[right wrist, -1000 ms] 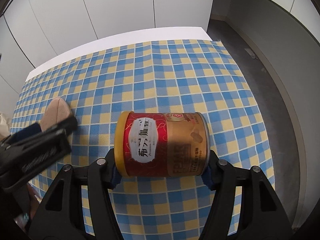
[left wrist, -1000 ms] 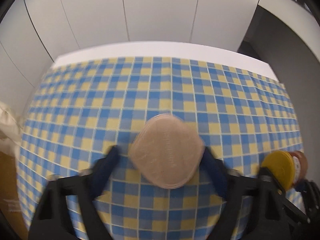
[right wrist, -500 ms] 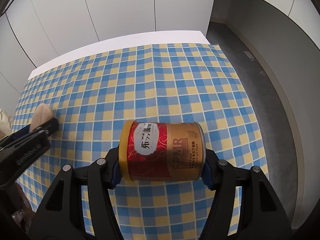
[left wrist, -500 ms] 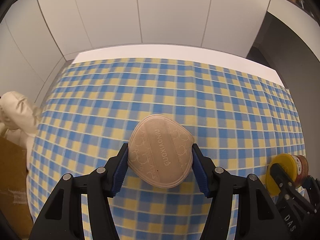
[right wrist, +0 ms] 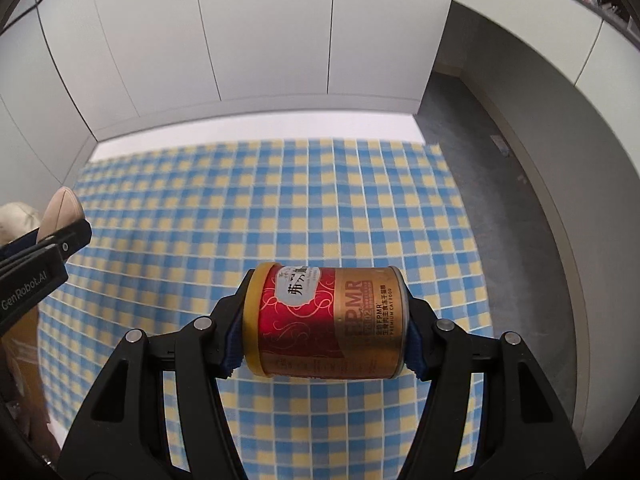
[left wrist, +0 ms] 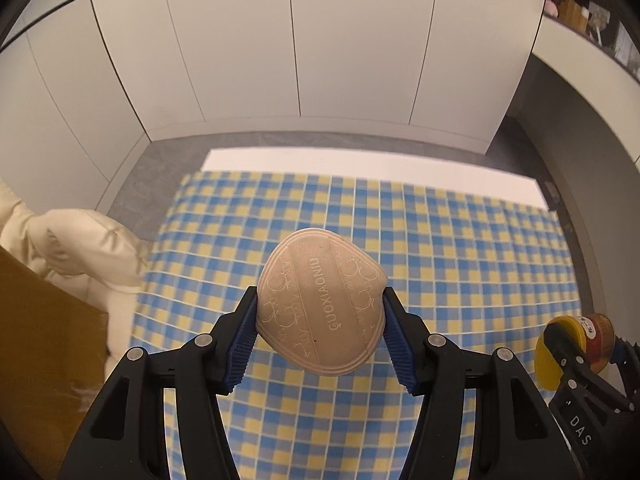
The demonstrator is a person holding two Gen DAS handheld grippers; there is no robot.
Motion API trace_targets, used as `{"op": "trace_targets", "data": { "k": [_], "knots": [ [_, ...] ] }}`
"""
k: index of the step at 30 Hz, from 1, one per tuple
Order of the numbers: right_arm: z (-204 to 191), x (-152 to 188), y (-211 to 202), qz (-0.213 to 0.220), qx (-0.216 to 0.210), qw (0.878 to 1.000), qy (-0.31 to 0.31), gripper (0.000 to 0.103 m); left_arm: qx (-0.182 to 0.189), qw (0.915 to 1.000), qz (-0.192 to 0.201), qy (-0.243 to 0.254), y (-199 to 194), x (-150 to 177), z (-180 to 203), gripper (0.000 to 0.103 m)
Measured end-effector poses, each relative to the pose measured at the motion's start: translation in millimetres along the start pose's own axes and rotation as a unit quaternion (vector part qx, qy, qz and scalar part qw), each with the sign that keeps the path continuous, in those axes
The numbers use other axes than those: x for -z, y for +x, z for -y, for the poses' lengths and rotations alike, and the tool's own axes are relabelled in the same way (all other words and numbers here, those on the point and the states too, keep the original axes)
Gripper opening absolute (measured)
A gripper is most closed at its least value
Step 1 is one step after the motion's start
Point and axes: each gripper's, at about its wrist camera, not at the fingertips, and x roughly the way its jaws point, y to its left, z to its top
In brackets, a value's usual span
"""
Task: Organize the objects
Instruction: 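Lift the sponge puff with the left tool while the right tool lifts the can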
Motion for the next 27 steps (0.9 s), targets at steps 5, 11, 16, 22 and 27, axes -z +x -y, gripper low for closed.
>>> {"op": "trace_targets", "data": {
  "k": [5,11,16,22,27],
  "knots": [
    [-3,-17,-53,0.022,0.005,1.000,-0.009,0.064,-0.002,0.9999,0.016,0.003,-48,-11,-9,0.059],
    [-9,-44,-123,0.049,0.008,0.999,0.001,0.064,-0.008,0.9986,0.053,0.001,-108,-21,-21,0.059],
    [-17,-56,-166,0.068,0.018,0.997,-0.018,0.064,-0.006,0.9974,0.072,-0.001,-155,-29,-30,0.059],
    [-25,-68,-219,0.091,0.024,0.995,-0.040,0.064,-0.002,0.9956,0.093,-0.004,-205,-38,-39,0.059],
    [-29,-77,-266,0.122,0.033,0.991,-0.050,0.064,-0.005,0.9935,0.113,-0.013,-244,-41,-48,0.059]
  ]
}}
